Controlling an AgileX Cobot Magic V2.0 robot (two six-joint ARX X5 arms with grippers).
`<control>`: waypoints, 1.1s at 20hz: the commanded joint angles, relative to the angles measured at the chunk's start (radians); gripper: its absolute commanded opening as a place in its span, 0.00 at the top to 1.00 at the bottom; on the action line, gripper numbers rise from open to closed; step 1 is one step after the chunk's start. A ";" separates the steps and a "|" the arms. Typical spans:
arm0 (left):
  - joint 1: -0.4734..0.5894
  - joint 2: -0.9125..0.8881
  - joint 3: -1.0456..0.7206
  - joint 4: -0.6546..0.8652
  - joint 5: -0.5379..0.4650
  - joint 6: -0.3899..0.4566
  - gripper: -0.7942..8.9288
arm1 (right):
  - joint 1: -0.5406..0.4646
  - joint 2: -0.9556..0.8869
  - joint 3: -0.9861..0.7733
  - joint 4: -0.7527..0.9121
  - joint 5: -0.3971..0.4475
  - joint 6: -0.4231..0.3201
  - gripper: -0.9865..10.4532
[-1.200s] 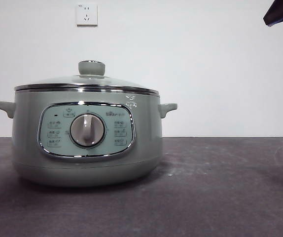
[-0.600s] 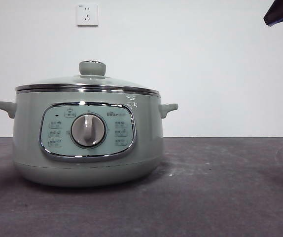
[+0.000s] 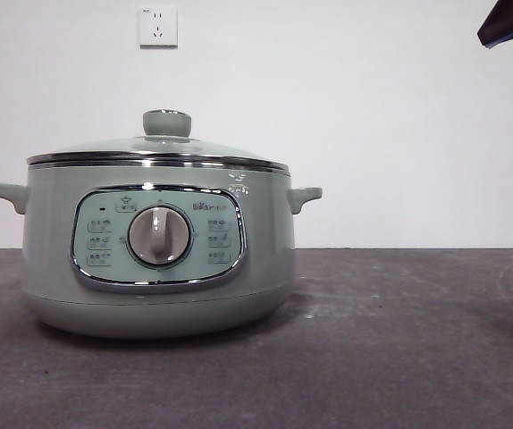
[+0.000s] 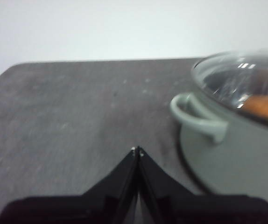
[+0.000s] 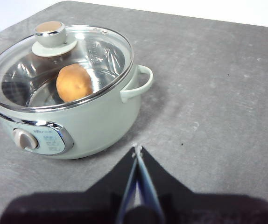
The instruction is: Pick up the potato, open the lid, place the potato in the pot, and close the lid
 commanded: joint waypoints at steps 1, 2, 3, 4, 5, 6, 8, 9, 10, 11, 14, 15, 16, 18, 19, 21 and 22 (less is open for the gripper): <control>0.021 -0.025 -0.037 -0.015 0.007 0.011 0.92 | 0.001 -0.001 -0.007 0.005 0.002 0.010 0.91; 0.025 -0.032 -0.048 -0.020 0.006 0.011 0.92 | 0.001 -0.001 -0.007 0.005 0.002 0.010 0.91; 0.028 -0.043 -0.064 -0.019 0.006 0.011 0.92 | 0.001 -0.001 -0.007 0.005 0.002 0.010 0.91; 0.028 -0.054 -0.079 -0.020 0.006 0.011 0.92 | 0.001 -0.001 -0.007 0.005 0.002 0.010 0.91; 0.028 -0.067 -0.092 -0.017 0.006 0.011 0.92 | 0.001 -0.001 -0.007 0.005 0.002 0.010 0.91; 0.028 -0.066 -0.092 -0.009 0.006 0.014 0.92 | 0.001 -0.001 -0.007 0.005 0.002 0.010 0.91; 0.028 -0.066 -0.092 -0.012 0.006 0.010 0.92 | 0.001 -0.001 -0.007 0.004 0.002 0.010 0.91; 0.028 -0.066 -0.092 -0.011 0.007 -0.020 0.92 | 0.001 -0.001 -0.007 0.003 0.002 0.010 0.91; 0.028 -0.066 -0.092 -0.008 0.006 -0.024 0.92 | 0.001 -0.001 -0.007 0.002 0.002 0.010 0.91; 0.028 -0.066 -0.092 -0.009 0.004 -0.024 0.92 | 0.001 -0.001 -0.007 0.003 0.002 0.010 0.91; 0.028 -0.066 -0.092 -0.008 0.003 -0.024 0.92 | 0.001 -0.001 -0.007 0.002 0.002 0.010 0.91; 0.028 -0.066 -0.092 -0.008 0.003 -0.024 0.92 | 0.001 -0.001 -0.007 0.002 0.002 0.010 0.91; 0.028 -0.066 -0.092 -0.008 0.003 -0.024 0.92 | 0.001 -0.001 -0.007 0.002 0.002 0.010 0.91; 0.028 -0.066 -0.092 -0.008 0.003 -0.024 0.92 | 0.001 -0.001 -0.007 0.002 0.002 0.010 0.91; 0.028 -0.066 -0.092 -0.008 0.003 -0.024 0.92 | 0.001 -0.001 -0.007 0.002 0.002 0.010 0.91; 0.028 -0.066 -0.092 -0.008 0.003 -0.024 0.92 | 0.001 -0.001 -0.007 0.002 0.002 0.010 0.91; 0.028 -0.066 -0.092 -0.008 0.003 -0.024 0.92 | 0.001 -0.001 -0.007 0.002 0.002 0.010 0.91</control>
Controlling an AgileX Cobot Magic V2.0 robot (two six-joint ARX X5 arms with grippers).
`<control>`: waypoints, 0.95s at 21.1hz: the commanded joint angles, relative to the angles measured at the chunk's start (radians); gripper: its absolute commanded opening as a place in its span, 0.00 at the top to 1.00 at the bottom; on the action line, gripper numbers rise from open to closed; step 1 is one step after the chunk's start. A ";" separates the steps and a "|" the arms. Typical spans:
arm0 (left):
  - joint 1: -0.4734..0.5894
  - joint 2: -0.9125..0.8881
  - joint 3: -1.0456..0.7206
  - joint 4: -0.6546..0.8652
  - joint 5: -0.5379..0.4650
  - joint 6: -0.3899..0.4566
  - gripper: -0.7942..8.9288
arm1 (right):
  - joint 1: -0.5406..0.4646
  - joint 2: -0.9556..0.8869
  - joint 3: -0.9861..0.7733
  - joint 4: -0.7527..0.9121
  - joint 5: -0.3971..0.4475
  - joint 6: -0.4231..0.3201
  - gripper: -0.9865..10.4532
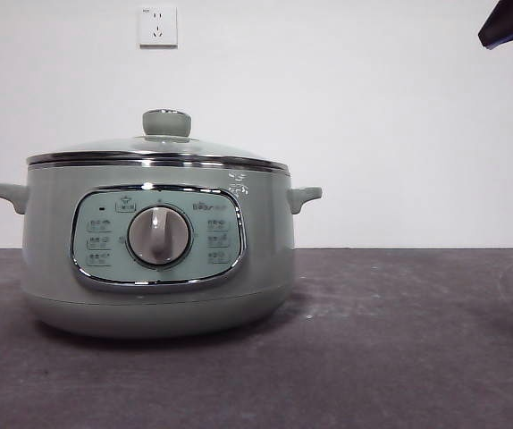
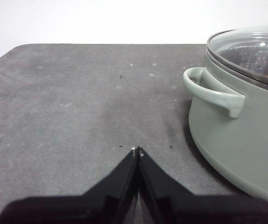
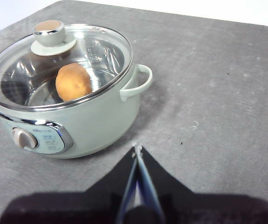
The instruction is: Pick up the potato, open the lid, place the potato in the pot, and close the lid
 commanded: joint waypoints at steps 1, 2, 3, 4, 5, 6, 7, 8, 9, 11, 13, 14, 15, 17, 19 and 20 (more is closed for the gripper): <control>0.003 -0.003 -0.016 0.002 -0.002 -0.006 0.92 | 0.001 -0.001 -0.007 0.005 0.002 0.010 0.91; 0.003 -0.003 -0.016 0.002 -0.002 -0.006 0.92 | 0.001 -0.001 -0.007 0.005 0.002 0.010 0.91; 0.003 -0.003 -0.016 0.002 -0.002 -0.006 0.92 | 0.001 -0.001 -0.007 0.005 0.002 0.010 0.91; 0.003 -0.003 -0.016 0.002 -0.002 -0.006 0.92 | 0.002 -0.002 -0.007 0.005 0.002 0.010 0.91; 0.003 -0.003 -0.016 0.002 -0.002 -0.006 0.92 | -0.003 -0.011 -0.007 -0.002 0.004 0.006 0.91; 0.003 -0.003 -0.016 0.002 -0.002 -0.006 0.92 | -0.027 -0.029 -0.007 -0.014 0.024 -0.026 0.91; 0.003 -0.003 -0.016 0.002 -0.002 -0.006 0.92 | -0.064 -0.042 -0.009 -0.025 0.023 -0.043 0.91; 0.003 -0.003 -0.016 0.002 -0.002 -0.006 0.92 | -0.108 -0.054 -0.012 -0.026 0.020 -0.044 0.91; 0.003 -0.003 -0.016 0.002 -0.002 -0.006 0.92 | -0.178 -0.074 -0.021 -0.023 0.010 -0.043 0.91; 0.003 -0.003 -0.016 0.002 -0.002 -0.006 0.92 | -0.338 -0.132 -0.060 0.007 -0.114 -0.068 0.91; 0.003 -0.003 -0.016 0.002 -0.002 -0.006 0.92 | -0.494 -0.213 -0.131 0.074 -0.269 -0.105 0.91; 0.003 -0.003 -0.016 0.002 -0.002 -0.006 0.92 | -0.554 -0.256 -0.174 0.113 -0.319 -0.111 0.91; 0.003 -0.003 -0.016 0.002 -0.002 -0.006 0.92 | -0.602 -0.301 -0.219 0.148 -0.347 -0.111 0.91; 0.003 -0.003 -0.016 0.002 -0.002 -0.006 0.92 | -0.663 -0.383 -0.319 0.211 -0.354 -0.105 0.91; 0.003 -0.003 -0.016 0.002 -0.002 -0.006 0.92 | -0.680 -0.440 -0.400 0.246 -0.353 -0.103 0.91; 0.003 -0.003 -0.016 0.002 -0.002 -0.006 0.92 | -0.680 -0.457 -0.426 0.253 -0.353 -0.103 0.91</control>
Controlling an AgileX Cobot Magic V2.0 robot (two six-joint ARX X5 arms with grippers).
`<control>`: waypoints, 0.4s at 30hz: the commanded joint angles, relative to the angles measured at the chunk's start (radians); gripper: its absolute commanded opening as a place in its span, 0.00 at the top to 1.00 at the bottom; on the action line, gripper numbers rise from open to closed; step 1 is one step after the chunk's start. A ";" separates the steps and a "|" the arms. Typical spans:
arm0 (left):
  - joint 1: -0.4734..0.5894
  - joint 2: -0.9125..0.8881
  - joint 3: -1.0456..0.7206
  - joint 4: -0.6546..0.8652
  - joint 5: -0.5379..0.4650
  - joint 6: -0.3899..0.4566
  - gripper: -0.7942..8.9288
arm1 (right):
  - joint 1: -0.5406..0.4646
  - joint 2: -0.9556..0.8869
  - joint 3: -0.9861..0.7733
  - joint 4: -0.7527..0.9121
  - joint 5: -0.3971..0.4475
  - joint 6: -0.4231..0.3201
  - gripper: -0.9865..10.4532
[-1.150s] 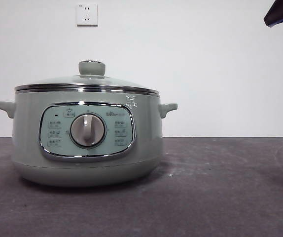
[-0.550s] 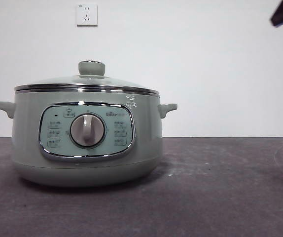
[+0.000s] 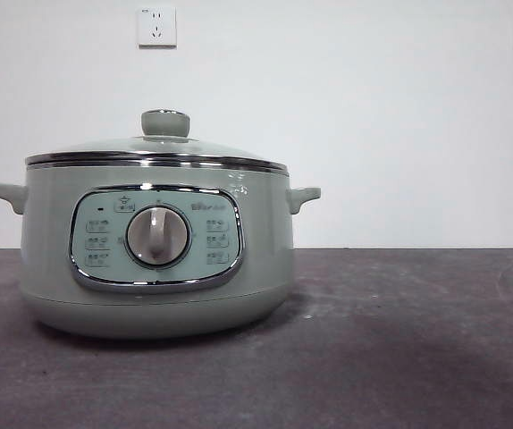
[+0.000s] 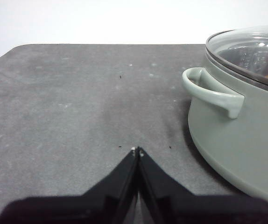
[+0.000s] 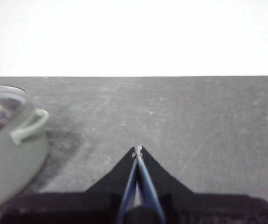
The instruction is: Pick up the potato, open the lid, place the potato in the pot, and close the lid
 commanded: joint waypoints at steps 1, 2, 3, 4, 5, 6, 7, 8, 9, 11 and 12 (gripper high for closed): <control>0.003 -0.003 -0.016 0.002 -0.002 -0.006 0.92 | -0.003 -0.051 -0.092 0.020 -0.005 -0.004 0.91; 0.003 -0.003 -0.016 0.002 -0.002 -0.006 0.92 | -0.003 -0.065 -0.116 0.020 -0.005 -0.004 0.91; 0.003 -0.003 -0.016 0.002 -0.002 -0.006 0.92 | -0.002 -0.074 -0.134 0.020 -0.005 -0.002 0.91; 0.003 -0.003 -0.016 0.002 -0.002 -0.006 0.92 | -0.002 -0.082 -0.152 0.020 -0.005 0.005 0.91; 0.003 -0.003 -0.016 0.002 -0.002 -0.006 0.92 | -0.002 -0.087 -0.167 0.021 -0.004 0.014 0.91; 0.003 -0.003 -0.016 0.002 -0.002 -0.006 0.92 | -0.002 -0.090 -0.179 0.021 -0.004 0.019 0.91; 0.003 -0.003 -0.016 0.002 -0.002 -0.006 0.92 | -0.002 -0.093 -0.190 0.021 -0.004 0.022 0.91; 0.003 -0.003 -0.016 0.002 -0.002 -0.006 0.92 | -0.002 -0.097 -0.201 0.021 -0.004 0.022 0.91; 0.003 -0.003 -0.016 0.002 -0.002 -0.006 0.92 | -0.002 -0.099 -0.208 0.021 -0.004 0.022 0.91; 0.003 -0.003 -0.016 0.002 -0.002 -0.006 0.92 | -0.002 -0.104 -0.222 0.023 -0.004 0.027 0.91; 0.003 -0.003 -0.016 0.002 -0.002 -0.006 0.92 | -0.002 -0.107 -0.230 0.026 -0.004 0.034 0.91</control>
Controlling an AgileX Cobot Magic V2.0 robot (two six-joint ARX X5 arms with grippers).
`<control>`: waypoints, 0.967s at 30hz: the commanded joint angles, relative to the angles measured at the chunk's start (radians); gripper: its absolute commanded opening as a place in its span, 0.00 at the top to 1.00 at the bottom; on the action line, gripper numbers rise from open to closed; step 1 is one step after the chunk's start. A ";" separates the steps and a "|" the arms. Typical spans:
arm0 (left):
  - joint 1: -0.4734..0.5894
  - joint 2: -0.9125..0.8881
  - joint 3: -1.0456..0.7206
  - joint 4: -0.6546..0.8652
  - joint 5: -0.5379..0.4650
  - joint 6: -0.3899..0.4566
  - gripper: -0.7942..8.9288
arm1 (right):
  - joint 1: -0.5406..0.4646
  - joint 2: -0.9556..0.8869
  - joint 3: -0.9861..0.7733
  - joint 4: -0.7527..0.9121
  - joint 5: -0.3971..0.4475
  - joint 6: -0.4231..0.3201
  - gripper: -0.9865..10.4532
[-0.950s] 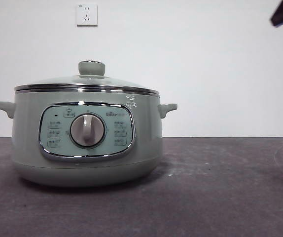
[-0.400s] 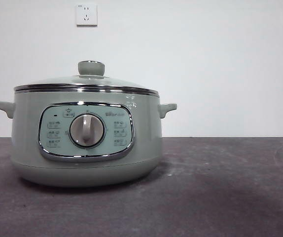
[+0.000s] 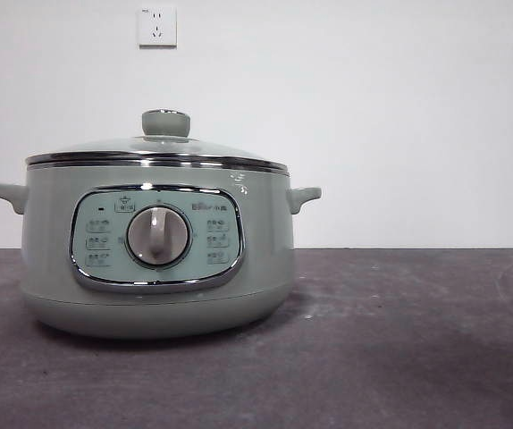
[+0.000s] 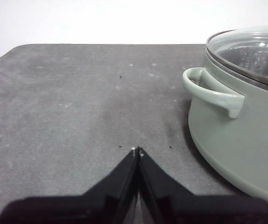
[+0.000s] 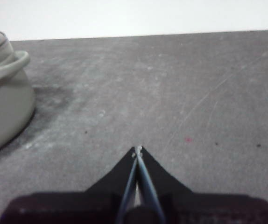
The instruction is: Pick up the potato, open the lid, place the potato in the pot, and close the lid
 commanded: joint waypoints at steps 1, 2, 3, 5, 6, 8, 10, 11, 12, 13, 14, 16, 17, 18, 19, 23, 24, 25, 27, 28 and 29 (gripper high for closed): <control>0.003 -0.003 -0.016 0.002 -0.002 -0.006 0.92 | 0.000 -0.014 -0.025 0.015 -0.002 0.025 0.91; 0.003 -0.003 -0.016 0.002 -0.002 -0.006 0.92 | 0.000 -0.017 -0.025 0.023 0.006 0.025 0.91; 0.003 -0.003 -0.016 0.002 -0.002 -0.006 0.92 | 0.000 -0.019 -0.026 0.026 0.006 0.024 0.91; 0.003 -0.003 -0.016 0.002 -0.002 -0.006 0.92 | 0.000 -0.020 -0.025 0.027 0.007 0.028 0.91; 0.003 -0.003 -0.016 0.002 -0.002 -0.006 0.92 | 0.000 -0.020 -0.025 0.025 0.006 0.028 0.91; 0.003 -0.003 -0.016 0.002 -0.002 -0.006 0.92 | 0.000 -0.017 -0.025 0.022 0.006 0.027 0.91; 0.003 -0.003 -0.016 0.002 -0.002 -0.006 0.92 | 0.000 -0.014 -0.025 0.022 0.008 0.027 0.91; 0.003 -0.003 -0.016 0.002 -0.002 -0.006 0.92 | 0.000 -0.014 -0.025 0.022 0.009 0.027 0.91; 0.003 -0.003 -0.016 0.002 -0.002 -0.006 0.92 | 0.000 -0.014 -0.025 0.022 0.009 0.027 0.91; 0.003 -0.003 -0.016 0.002 -0.002 -0.006 0.92 | 0.000 -0.014 -0.025 0.022 0.008 0.027 0.91; 0.003 -0.003 -0.016 0.002 -0.002 -0.006 0.92 | 0.000 -0.014 -0.025 0.022 0.008 0.027 0.91; 0.003 -0.003 -0.016 0.002 -0.002 -0.006 0.92 | 0.000 -0.014 -0.025 0.022 0.008 0.027 0.91; 0.003 -0.003 -0.016 0.002 -0.002 -0.006 0.92 | 0.000 -0.014 -0.025 0.022 0.008 0.027 0.91; 0.003 -0.003 -0.016 0.002 -0.002 -0.006 0.92 | 0.000 -0.014 -0.025 0.022 0.008 0.027 0.91; 0.003 -0.003 -0.016 0.002 -0.002 -0.006 0.92 | 0.000 -0.014 -0.025 0.022 0.008 0.027 0.91; 0.003 -0.003 -0.016 0.002 -0.002 -0.006 0.92 | 0.000 -0.014 -0.025 0.022 0.008 0.027 0.91; 0.003 -0.003 -0.016 0.002 -0.002 -0.006 0.92 | 0.000 -0.014 -0.025 0.022 0.008 0.027 0.91; 0.003 -0.003 -0.016 0.002 -0.002 -0.006 0.92 | 0.000 -0.014 -0.025 0.022 0.008 0.027 0.91; 0.003 -0.003 -0.016 0.002 -0.002 -0.006 0.92 | 0.000 -0.014 -0.025 0.021 0.008 0.027 0.91; 0.003 -0.003 -0.016 0.002 -0.002 -0.006 0.92 | 0.000 -0.013 -0.025 0.022 0.008 0.027 0.91; 0.003 -0.003 -0.016 0.002 -0.002 -0.006 0.92 | 0.000 -0.013 -0.025 0.021 0.008 0.027 0.91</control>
